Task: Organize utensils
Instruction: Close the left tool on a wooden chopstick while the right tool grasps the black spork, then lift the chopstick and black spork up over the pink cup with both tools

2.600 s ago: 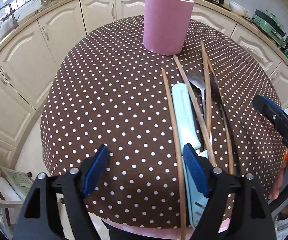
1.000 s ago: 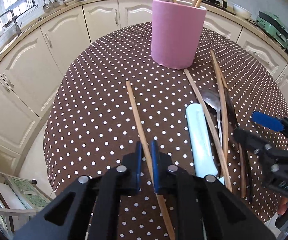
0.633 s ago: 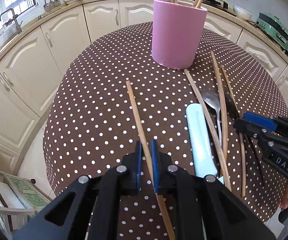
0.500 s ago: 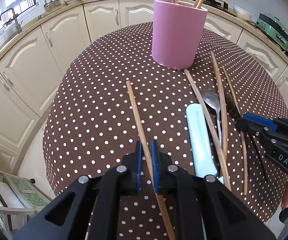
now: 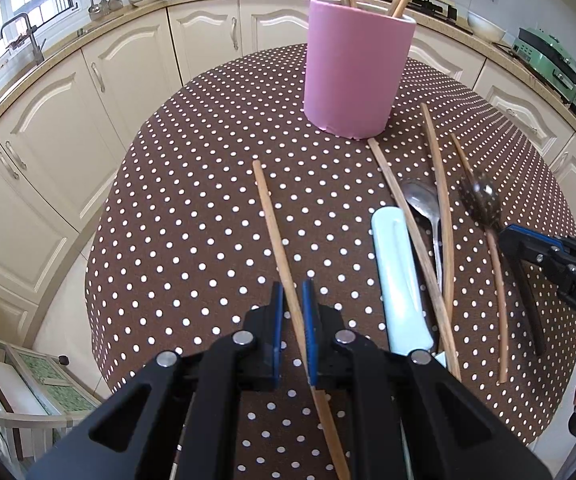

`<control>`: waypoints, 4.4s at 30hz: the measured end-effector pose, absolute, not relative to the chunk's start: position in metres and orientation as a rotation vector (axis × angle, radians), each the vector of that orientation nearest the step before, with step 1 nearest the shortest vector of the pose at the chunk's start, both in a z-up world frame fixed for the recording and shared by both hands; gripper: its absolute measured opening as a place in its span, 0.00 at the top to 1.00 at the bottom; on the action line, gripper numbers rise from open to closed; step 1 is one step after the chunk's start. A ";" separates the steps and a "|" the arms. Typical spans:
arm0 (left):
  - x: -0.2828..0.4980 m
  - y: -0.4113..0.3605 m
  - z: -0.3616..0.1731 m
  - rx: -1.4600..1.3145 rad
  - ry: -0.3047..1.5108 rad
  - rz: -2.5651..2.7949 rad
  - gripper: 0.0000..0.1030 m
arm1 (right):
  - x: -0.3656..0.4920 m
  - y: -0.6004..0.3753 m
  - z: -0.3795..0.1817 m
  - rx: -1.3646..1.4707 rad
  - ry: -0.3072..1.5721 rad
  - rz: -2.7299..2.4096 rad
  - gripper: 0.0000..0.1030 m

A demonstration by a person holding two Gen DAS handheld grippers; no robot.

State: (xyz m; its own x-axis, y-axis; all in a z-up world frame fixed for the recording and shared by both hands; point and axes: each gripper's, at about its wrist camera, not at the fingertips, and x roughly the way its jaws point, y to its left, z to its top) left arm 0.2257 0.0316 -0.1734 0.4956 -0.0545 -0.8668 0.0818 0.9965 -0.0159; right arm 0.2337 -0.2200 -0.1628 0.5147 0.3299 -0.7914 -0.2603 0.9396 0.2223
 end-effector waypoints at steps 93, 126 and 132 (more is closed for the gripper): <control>0.203 0.024 -0.076 -0.203 0.686 -0.333 0.95 | 0.253 -0.199 -0.069 0.144 0.787 0.634 0.89; 0.248 0.042 -0.020 -0.226 0.284 -0.327 0.95 | 0.299 -0.169 -0.026 0.234 0.456 0.604 0.88; 0.266 0.050 -0.010 -0.250 0.202 -0.312 0.95 | 0.317 -0.166 -0.021 0.250 0.375 0.576 0.89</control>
